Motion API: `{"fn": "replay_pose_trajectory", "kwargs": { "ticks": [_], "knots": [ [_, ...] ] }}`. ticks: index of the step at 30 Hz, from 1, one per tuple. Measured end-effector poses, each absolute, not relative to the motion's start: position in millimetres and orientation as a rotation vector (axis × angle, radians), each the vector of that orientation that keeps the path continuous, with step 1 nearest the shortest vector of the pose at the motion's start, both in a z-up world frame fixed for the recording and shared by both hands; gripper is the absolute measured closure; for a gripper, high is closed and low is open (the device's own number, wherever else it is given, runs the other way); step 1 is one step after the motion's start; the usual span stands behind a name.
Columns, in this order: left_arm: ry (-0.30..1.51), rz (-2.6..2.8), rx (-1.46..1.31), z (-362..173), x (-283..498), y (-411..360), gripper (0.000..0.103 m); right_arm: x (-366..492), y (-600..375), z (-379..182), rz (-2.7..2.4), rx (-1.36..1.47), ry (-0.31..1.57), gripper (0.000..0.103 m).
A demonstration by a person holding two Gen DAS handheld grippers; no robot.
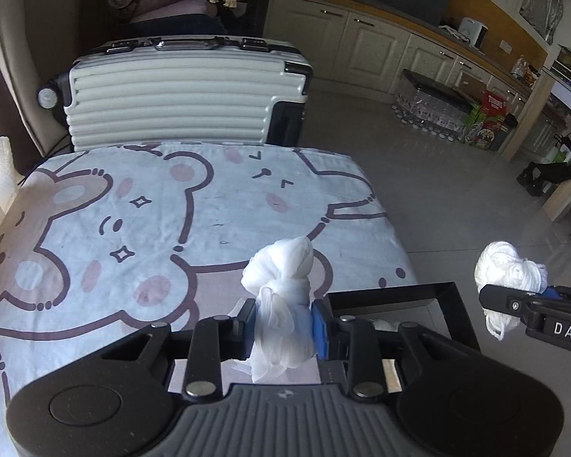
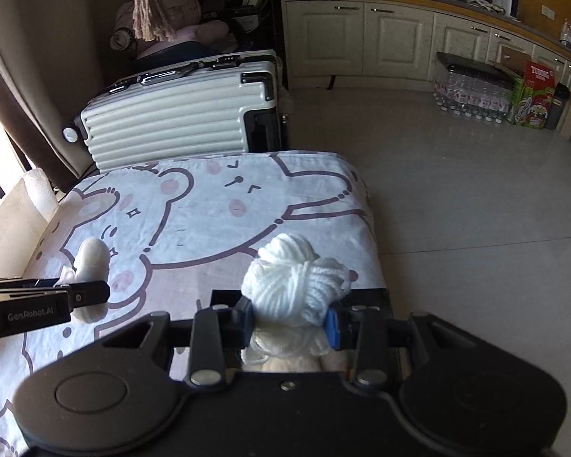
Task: Organize objects
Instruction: 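Lift the yarn ball and cloth and carry both toward the black box, then lower the cloth into the box and open the left tool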
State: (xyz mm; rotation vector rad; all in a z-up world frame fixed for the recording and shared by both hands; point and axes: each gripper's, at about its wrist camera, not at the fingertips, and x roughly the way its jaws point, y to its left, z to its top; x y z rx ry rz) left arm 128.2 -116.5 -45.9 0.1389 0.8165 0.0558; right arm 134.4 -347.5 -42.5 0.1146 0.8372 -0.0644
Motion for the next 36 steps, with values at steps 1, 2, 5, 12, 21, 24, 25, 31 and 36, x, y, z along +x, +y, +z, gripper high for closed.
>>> {"fn": "replay_pose_trajectory", "kwargs": {
  "ticks": [1, 2, 5, 12, 21, 24, 25, 31, 36],
  "knots": [
    [0.82, 0.047, 0.141, -48, 129, -121, 0.071, 133, -352, -43, -0.074, 0.117, 0.839, 0.066],
    [0.823, 0.039, 0.144, -50, 130, -126, 0.071, 131, -356, -43, -0.082, 0.12, 0.84, 0.066],
    [0.83, 0.018, 0.154, -56, 133, -139, 0.071, 126, -368, -44, -0.103, 0.129, 0.84, 0.066],
    [0.846, -0.017, 0.154, -70, 140, -164, 0.071, 116, -391, -48, -0.136, 0.149, 0.842, 0.066],
    [0.869, -0.055, 0.137, -89, 151, -191, 0.071, 111, -414, -55, -0.166, 0.163, 0.856, 0.066],
    [0.878, -0.076, 0.113, -97, 156, -200, 0.071, 109, -423, -58, -0.181, 0.175, 0.856, 0.066],
    [0.881, -0.085, 0.104, -101, 158, -203, 0.071, 108, -426, -58, -0.185, 0.179, 0.855, 0.066],
    [0.916, -0.14, 0.051, -126, 172, -225, 0.071, 106, -440, -65, -0.199, 0.19, 0.86, 0.066],
    [0.958, -0.171, 0.005, -151, 186, -238, 0.071, 107, -452, -70, -0.21, 0.201, 0.864, 0.066]
  ]
}}
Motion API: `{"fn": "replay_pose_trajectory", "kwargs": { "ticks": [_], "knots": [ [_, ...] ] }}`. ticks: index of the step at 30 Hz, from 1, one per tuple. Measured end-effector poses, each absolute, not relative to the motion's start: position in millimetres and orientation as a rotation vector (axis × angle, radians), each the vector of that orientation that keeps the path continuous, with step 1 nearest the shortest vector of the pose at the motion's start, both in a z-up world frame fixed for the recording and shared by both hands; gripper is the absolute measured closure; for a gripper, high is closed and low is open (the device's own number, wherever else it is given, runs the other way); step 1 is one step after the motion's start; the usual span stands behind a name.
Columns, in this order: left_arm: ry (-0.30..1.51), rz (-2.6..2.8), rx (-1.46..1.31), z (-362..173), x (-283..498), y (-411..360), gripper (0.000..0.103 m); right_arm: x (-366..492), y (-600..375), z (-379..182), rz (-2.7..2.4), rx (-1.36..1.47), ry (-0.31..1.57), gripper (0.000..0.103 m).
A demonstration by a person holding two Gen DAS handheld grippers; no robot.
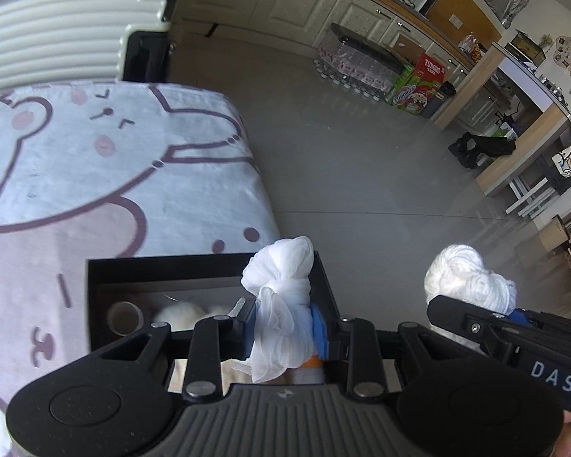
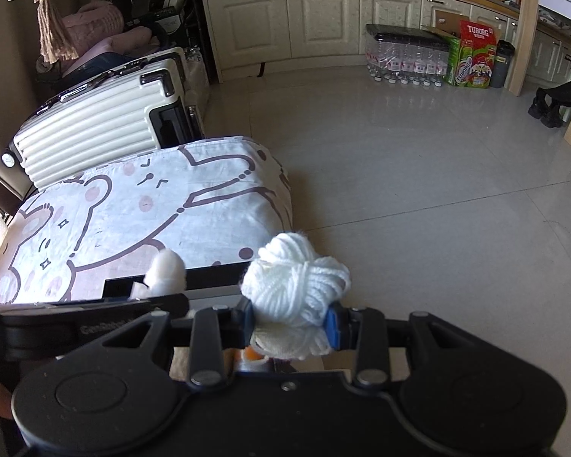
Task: Organize objects
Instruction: 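Lower the cloth into the box and open the left tool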
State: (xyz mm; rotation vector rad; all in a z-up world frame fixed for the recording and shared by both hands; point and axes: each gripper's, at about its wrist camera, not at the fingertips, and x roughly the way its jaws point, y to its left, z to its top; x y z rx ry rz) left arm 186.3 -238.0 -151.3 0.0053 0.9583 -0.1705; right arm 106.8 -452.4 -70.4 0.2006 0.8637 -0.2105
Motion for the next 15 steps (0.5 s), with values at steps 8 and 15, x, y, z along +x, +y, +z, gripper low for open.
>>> {"fn": "replay_pose_trajectory", "kwargs": {
  "ticks": [8, 15],
  "knots": [
    [1.009, -0.2, -0.11, -185, 209, -243, 0.071, 114, -466, -78, -0.218, 0.216, 0.87, 0.066],
    [1.009, -0.22, -0.066, -184, 215, -243, 0.044, 128, -469, -87, -0.22, 0.235, 0.881, 0.066]
  ]
}}
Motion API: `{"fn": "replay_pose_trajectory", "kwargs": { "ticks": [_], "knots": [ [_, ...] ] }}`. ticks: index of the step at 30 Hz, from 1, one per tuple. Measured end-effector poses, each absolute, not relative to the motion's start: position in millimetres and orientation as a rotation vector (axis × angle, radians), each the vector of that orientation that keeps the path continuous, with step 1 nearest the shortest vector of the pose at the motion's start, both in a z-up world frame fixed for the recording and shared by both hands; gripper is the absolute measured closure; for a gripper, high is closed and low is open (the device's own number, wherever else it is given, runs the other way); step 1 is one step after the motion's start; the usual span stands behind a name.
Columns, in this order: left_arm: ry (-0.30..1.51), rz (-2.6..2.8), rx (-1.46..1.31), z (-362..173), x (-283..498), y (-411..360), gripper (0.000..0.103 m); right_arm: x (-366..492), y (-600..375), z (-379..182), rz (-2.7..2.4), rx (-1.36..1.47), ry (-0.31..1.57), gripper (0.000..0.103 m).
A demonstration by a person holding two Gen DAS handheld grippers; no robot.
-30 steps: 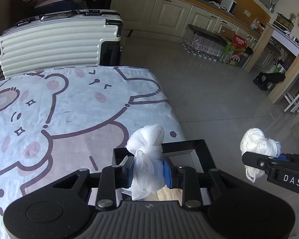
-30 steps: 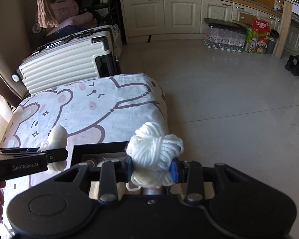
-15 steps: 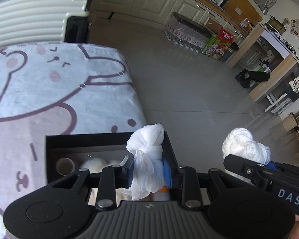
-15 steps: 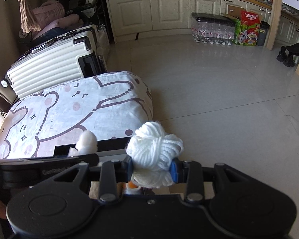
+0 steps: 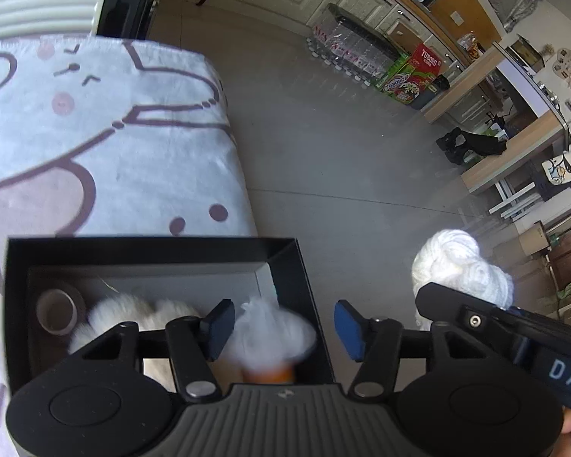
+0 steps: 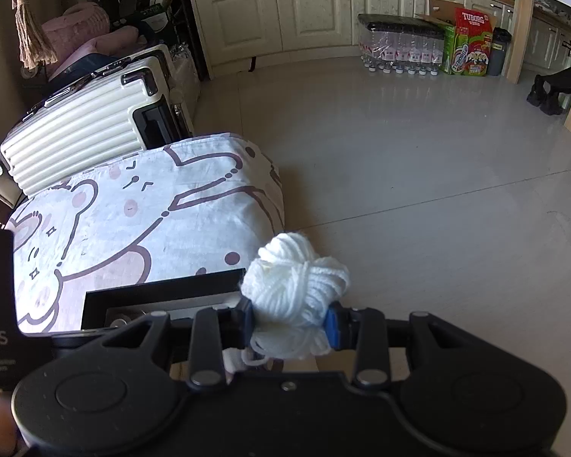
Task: Organize objects
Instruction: 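Lower the cloth into the box and open the left tool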
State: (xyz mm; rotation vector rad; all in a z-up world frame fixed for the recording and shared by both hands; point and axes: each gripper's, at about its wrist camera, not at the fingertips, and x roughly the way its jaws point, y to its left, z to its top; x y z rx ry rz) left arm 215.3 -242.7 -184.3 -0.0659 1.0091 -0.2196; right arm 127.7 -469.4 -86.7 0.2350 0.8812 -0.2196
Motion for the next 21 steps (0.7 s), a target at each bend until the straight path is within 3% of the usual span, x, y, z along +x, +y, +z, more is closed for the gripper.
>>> {"fn": "replay_pose_trajectory", "kwargs": {
  "ticks": [7, 21],
  "knots": [
    [0.934, -0.155, 0.07, -159, 217, -222, 0.044, 144, -458, -94, -0.19, 0.255, 0.897, 0.066],
    [0.853, -0.069, 0.008, -123, 222, -167, 0.044, 181, -416, -111, -0.039, 0.324, 0.975, 0.066]
  ]
}}
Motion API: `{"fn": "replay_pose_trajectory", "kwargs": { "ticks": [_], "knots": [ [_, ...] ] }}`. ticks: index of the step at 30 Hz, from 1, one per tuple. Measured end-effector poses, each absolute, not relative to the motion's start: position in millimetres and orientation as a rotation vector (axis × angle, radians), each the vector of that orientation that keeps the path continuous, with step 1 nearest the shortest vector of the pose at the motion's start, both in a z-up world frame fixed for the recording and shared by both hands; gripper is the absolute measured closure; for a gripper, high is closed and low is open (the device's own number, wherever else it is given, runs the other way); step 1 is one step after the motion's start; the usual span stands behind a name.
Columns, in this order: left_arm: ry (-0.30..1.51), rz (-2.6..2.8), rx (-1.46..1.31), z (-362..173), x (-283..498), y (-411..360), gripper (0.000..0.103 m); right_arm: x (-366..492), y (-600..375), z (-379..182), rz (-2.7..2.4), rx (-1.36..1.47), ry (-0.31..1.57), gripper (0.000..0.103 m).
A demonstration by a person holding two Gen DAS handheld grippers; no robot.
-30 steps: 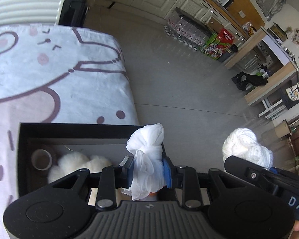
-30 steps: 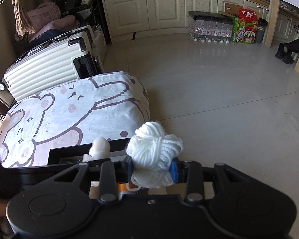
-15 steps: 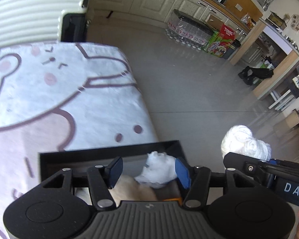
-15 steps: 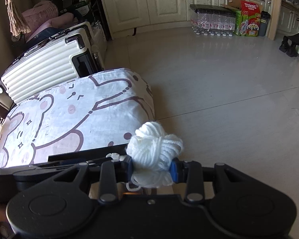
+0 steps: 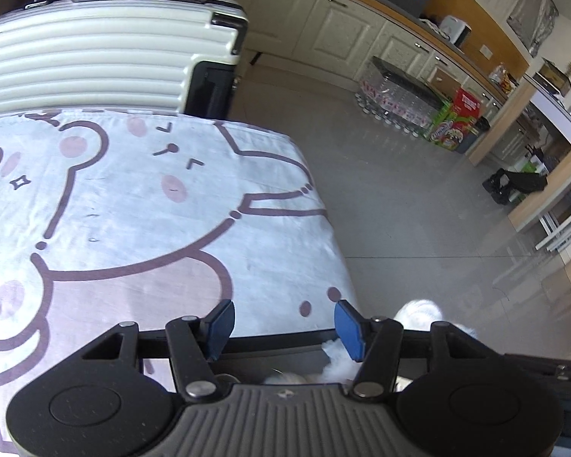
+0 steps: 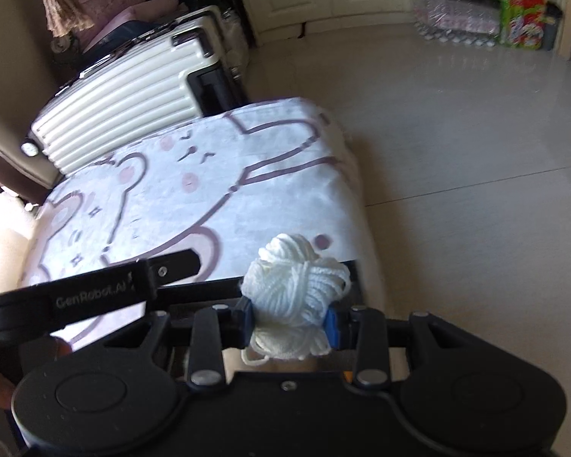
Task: Organize objects
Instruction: 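Lower the cloth into the box and open the left tool, then lower the yarn ball into the black box and open the right tool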
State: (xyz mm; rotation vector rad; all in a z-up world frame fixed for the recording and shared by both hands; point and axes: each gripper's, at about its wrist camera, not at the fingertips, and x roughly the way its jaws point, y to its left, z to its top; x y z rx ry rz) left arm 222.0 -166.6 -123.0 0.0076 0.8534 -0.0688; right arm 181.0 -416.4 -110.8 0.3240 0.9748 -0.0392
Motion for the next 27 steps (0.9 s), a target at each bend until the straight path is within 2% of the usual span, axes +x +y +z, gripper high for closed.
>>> {"fn": "replay_pose_trajectory", "kwargs": {
  "ticks": [7, 13, 21, 23, 27],
  "knots": [
    [0.849, -0.054, 0.015, -113, 222, -147, 0.044, 203, -394, -133, 0.015, 0.394, 1.073, 0.066],
    [0.849, -0.044, 0.019, -111, 223, -135, 0.044, 212, -389, -159, -0.07, 0.303, 1.165, 0.067],
    [0.858, -0.048, 0.028, -112, 223, -131, 0.044, 212, -399, -164, -0.115, 0.312, 1.187, 0.066],
    [0.857, -0.05, 0.029, -112, 223, -131, 0.044, 210, -406, -162, -0.132, 0.382, 1.182, 0.067],
    [0.852, -0.048, 0.031, -111, 222, -130, 0.044, 203, -427, -160, -0.172, 0.698, 1.134, 0.067]
  ]
}}
